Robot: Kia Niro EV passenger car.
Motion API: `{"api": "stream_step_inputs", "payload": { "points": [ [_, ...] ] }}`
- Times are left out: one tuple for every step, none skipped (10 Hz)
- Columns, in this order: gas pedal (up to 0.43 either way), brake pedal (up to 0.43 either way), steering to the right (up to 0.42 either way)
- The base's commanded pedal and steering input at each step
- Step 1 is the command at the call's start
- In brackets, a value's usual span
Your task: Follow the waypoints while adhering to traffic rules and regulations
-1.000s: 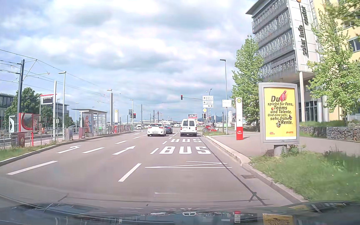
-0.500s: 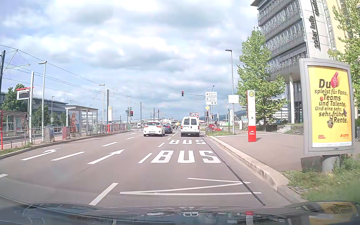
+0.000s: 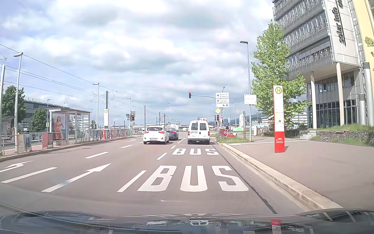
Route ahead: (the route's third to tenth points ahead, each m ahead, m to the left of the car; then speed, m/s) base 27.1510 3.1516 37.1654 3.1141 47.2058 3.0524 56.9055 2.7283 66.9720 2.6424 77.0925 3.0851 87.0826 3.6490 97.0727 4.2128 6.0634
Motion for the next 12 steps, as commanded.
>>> {"api": "stream_step_inputs", "payload": {
  "points": [
    [0.000, 0.146, -0.001],
    [0.000, 0.171, 0.000],
    [0.000, 0.177, 0.003],
    [0.000, 0.183, 0.004],
    [0.000, 0.183, 0.004],
    [0.000, 0.183, 0.004],
    [0.000, 0.183, 0.005],
    [0.000, 0.183, 0.004],
    [0.000, 0.183, 0.004],
    [0.000, 0.183, 0.004],
    [0.000, 0.189, 0.004],
    [0.000, 0.183, 0.004]
  ]
}}
